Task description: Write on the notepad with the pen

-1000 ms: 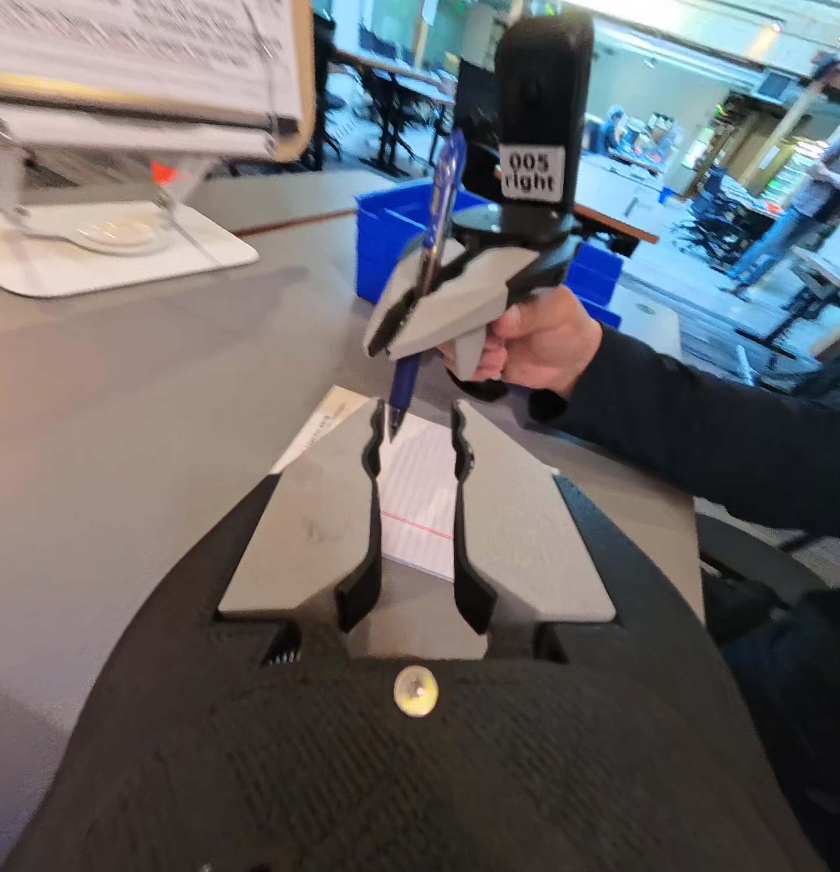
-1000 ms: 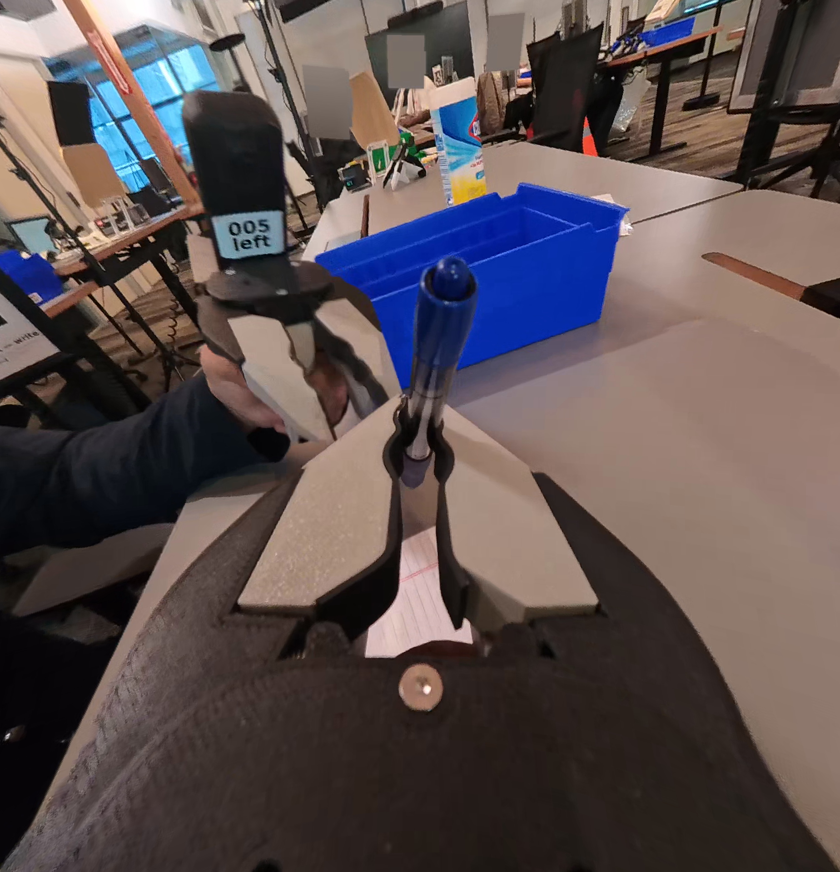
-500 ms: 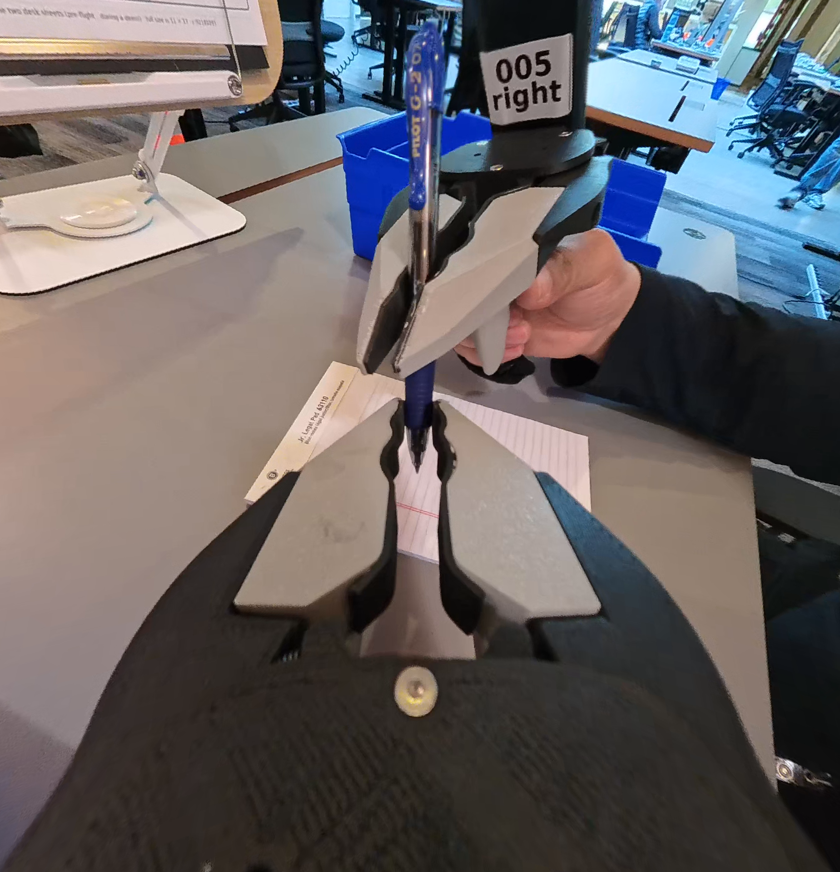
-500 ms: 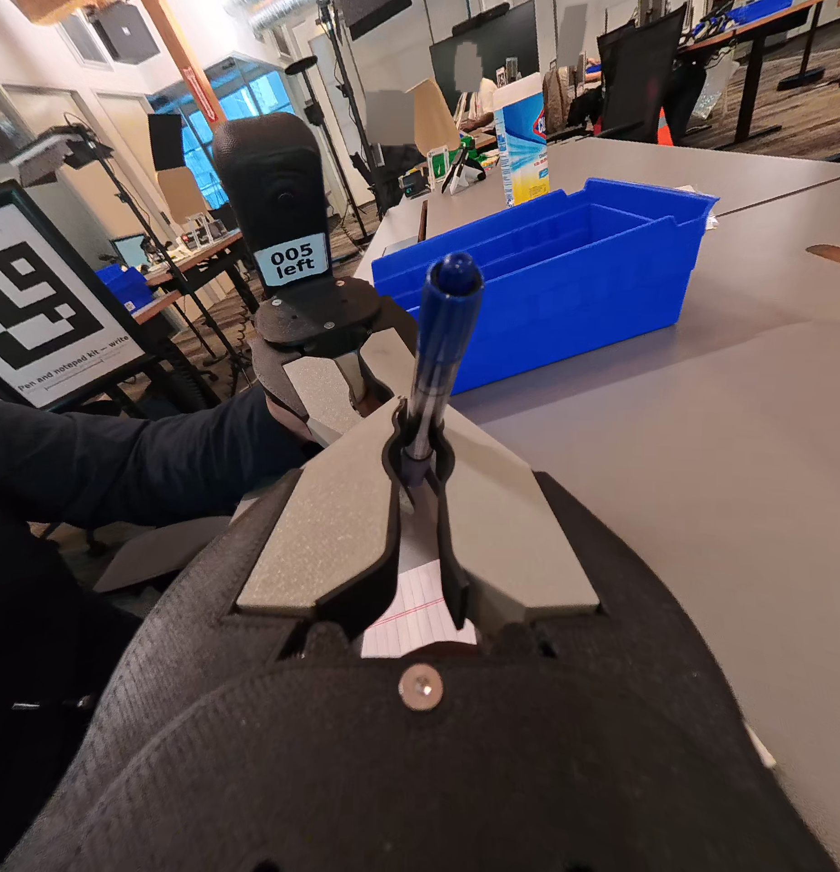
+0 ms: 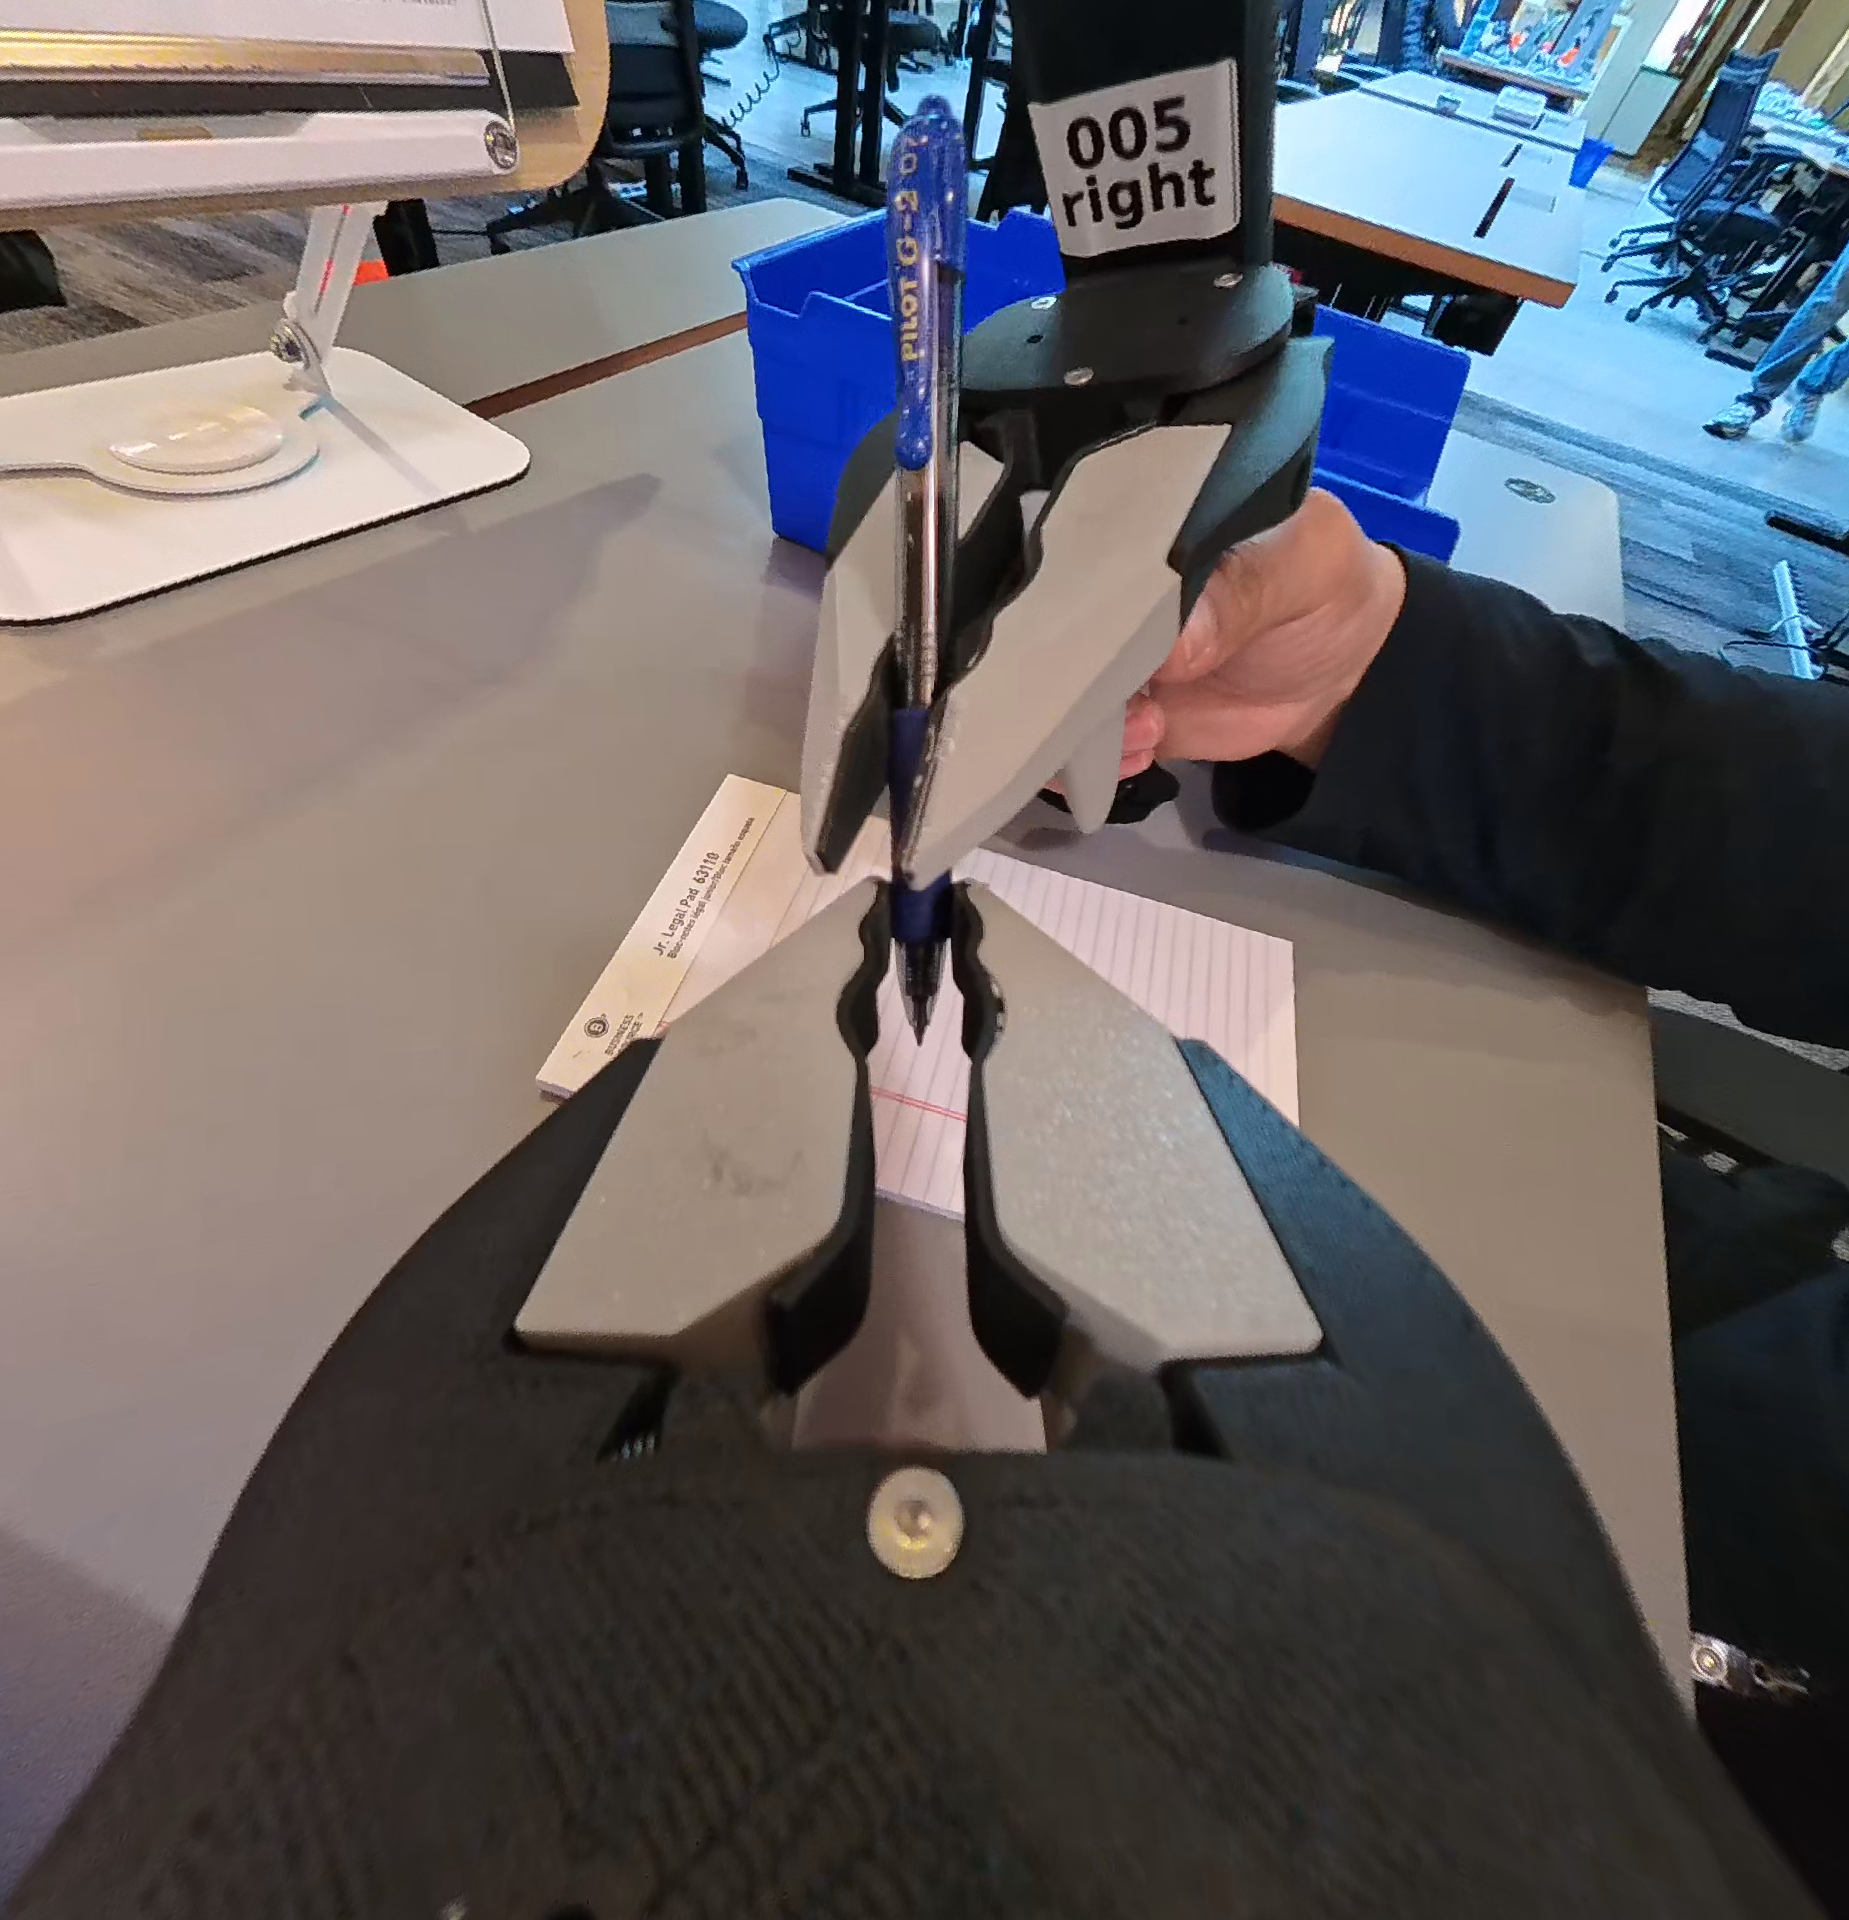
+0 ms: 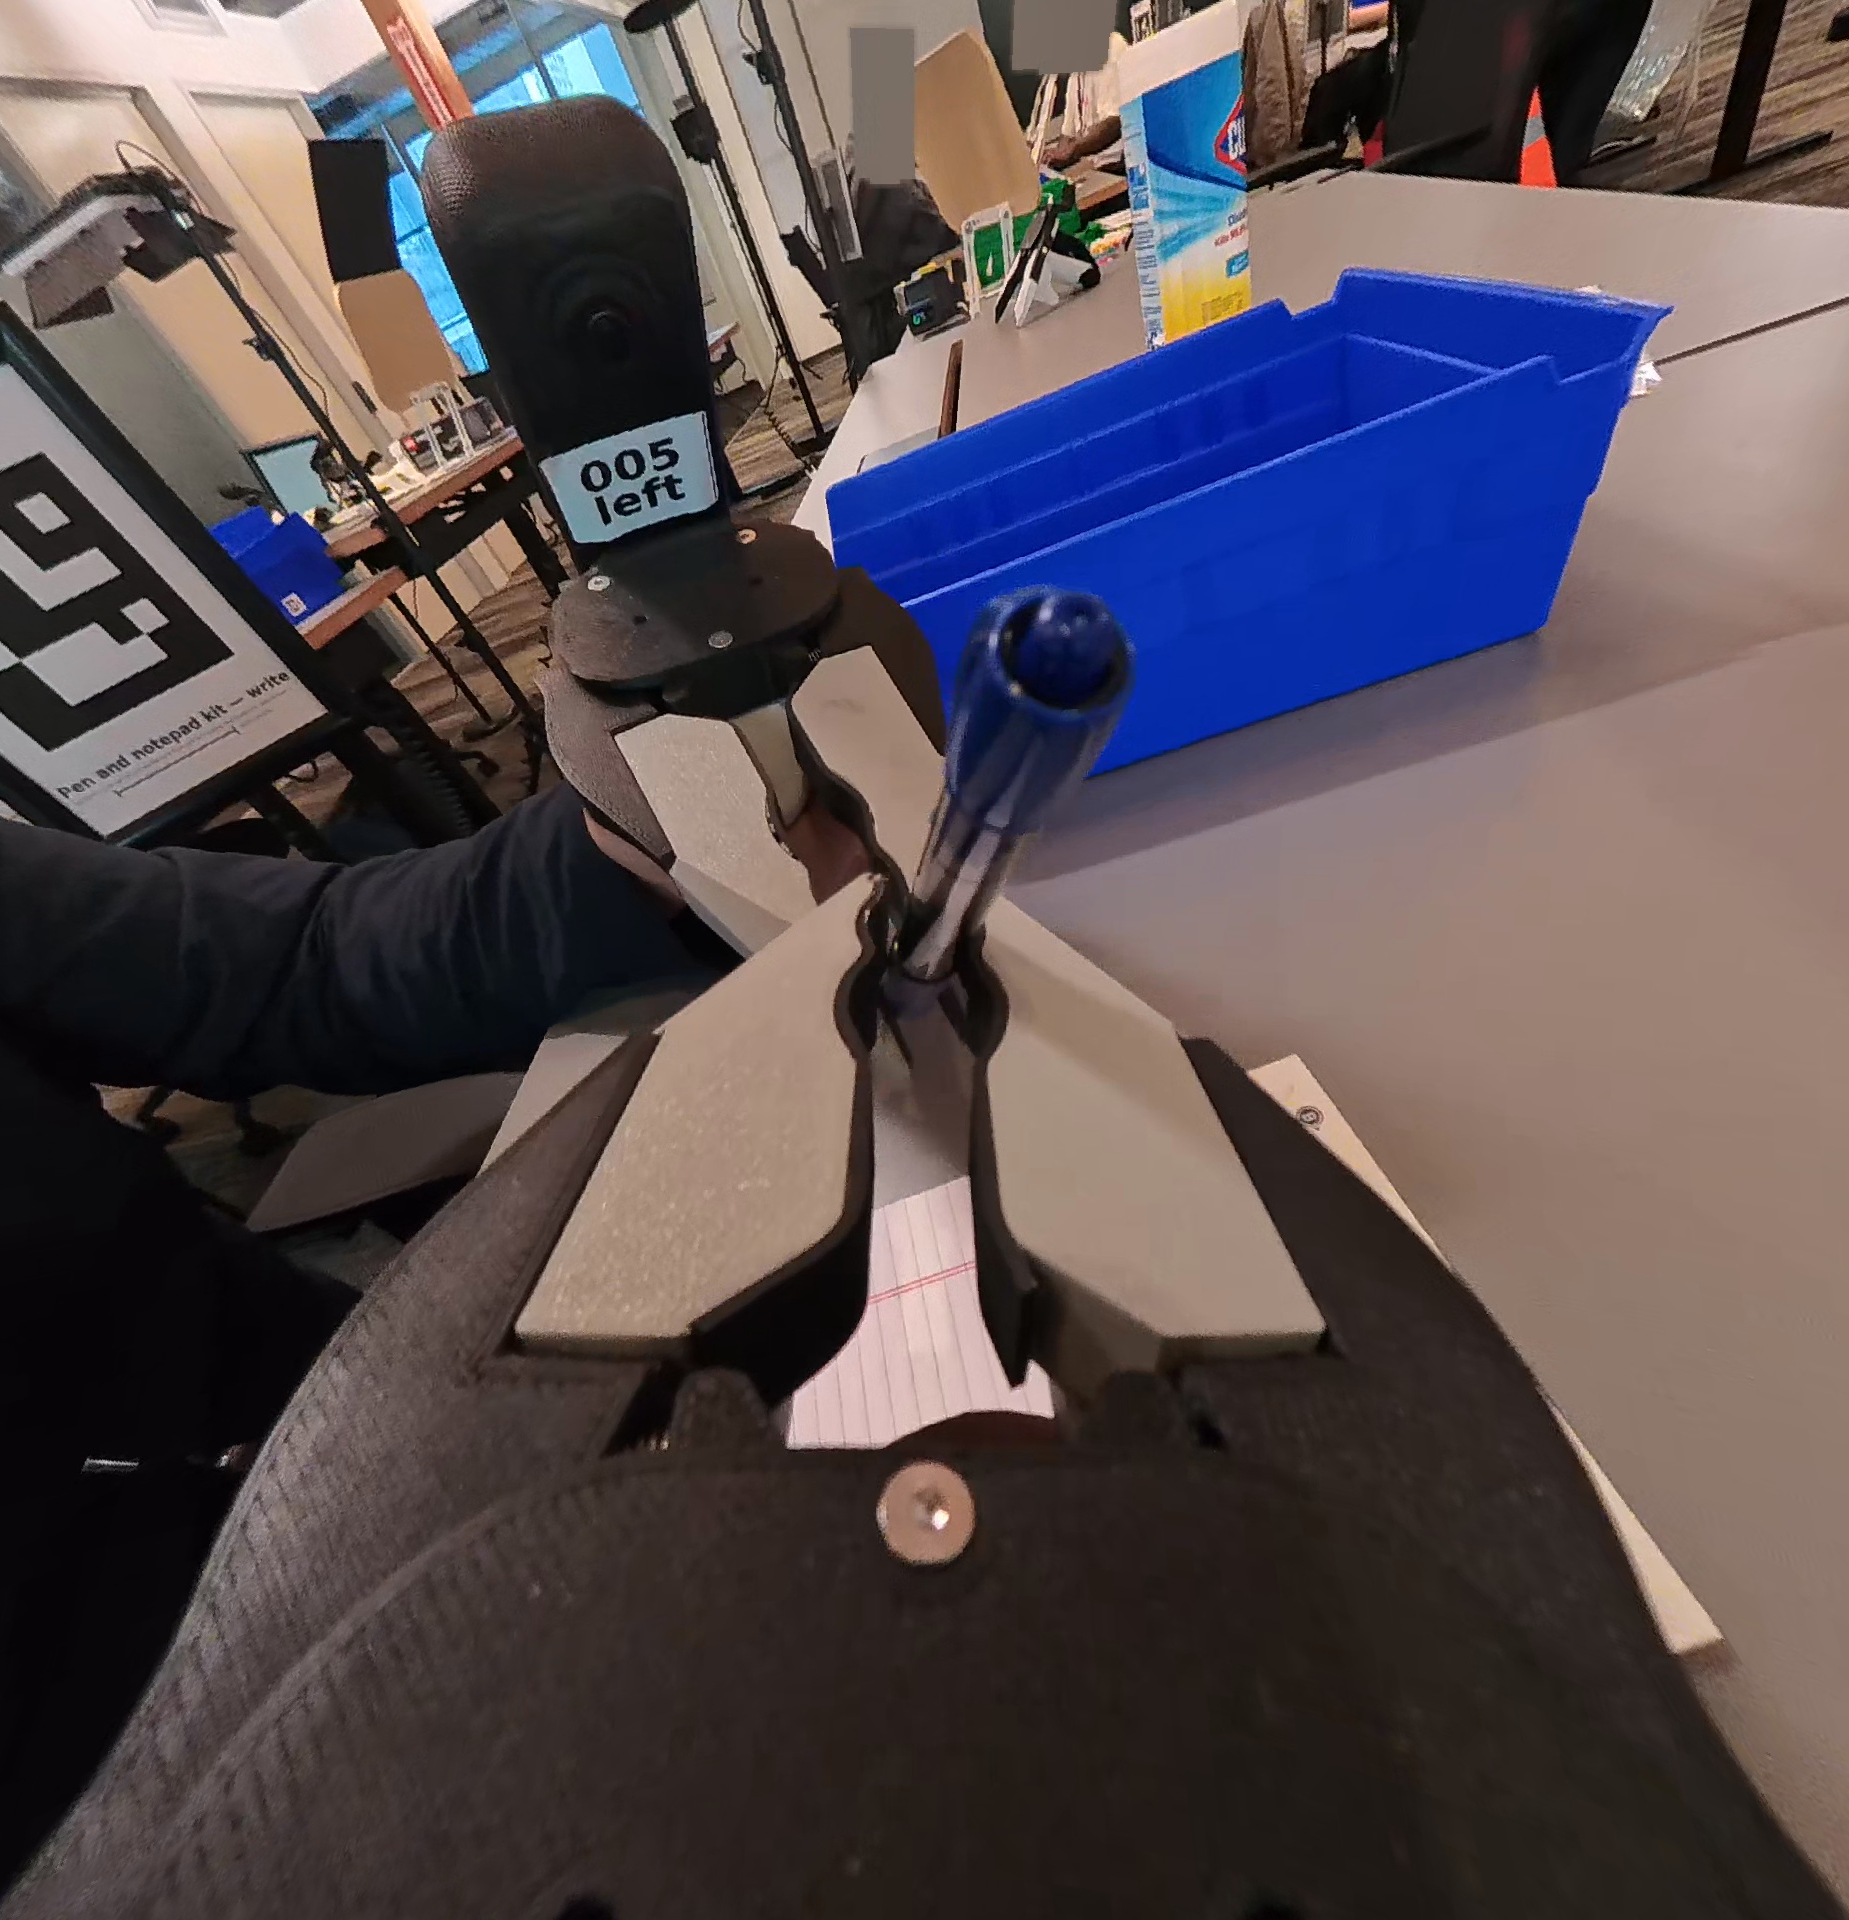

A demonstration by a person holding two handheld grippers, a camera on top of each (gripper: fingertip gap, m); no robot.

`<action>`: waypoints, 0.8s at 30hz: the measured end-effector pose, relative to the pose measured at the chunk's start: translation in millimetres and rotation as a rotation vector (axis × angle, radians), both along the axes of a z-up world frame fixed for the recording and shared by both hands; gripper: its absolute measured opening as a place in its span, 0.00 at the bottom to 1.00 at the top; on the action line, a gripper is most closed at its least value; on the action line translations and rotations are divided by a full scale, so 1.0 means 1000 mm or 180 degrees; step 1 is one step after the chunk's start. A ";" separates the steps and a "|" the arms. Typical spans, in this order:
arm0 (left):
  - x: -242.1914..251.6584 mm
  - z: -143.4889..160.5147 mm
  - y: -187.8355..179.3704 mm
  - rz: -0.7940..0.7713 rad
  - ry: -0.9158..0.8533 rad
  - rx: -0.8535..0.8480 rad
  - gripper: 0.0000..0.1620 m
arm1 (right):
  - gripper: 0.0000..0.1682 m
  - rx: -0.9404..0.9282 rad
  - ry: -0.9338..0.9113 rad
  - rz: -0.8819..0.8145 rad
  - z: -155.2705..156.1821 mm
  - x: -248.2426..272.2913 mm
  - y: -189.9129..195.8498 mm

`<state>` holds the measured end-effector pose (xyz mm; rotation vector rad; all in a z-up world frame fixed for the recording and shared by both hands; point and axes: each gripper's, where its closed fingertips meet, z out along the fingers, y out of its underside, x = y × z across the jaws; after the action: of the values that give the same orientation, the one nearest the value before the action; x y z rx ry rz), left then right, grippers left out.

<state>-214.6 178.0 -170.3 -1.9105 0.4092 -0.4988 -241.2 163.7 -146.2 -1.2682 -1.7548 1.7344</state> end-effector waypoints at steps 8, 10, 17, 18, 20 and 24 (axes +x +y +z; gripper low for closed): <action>0.001 -0.004 0.000 -0.0021 0.0043 -0.0048 0.05 | 0.04 0.0091 -0.0063 0.0039 -0.005 0.002 -0.001; -0.001 -0.003 0.001 0.0019 -0.0003 -0.0046 0.06 | 0.04 0.0173 -0.0060 -0.0008 -0.005 0.002 0.001; -0.008 -0.004 0.006 0.0140 -0.0123 -0.0062 0.06 | 0.04 0.0190 -0.0088 -0.0151 -0.008 -0.002 0.009; -0.010 -0.003 0.007 0.0177 -0.0147 -0.0054 0.07 | 0.04 0.0187 -0.0086 -0.0202 -0.007 -0.002 0.011; -0.018 0.000 0.007 0.0271 -0.0190 -0.0007 0.09 | 0.04 0.0157 -0.0083 -0.0304 -0.006 -0.002 0.019; -0.035 0.002 0.008 0.0462 -0.0315 -0.0042 0.10 | 0.04 0.0308 -0.0302 -0.0525 -0.017 0.000 0.036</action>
<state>-249.4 185.9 -168.6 -1.9031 0.2015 -0.4985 -241.5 199.5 -163.0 -1.4304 -1.7096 1.5033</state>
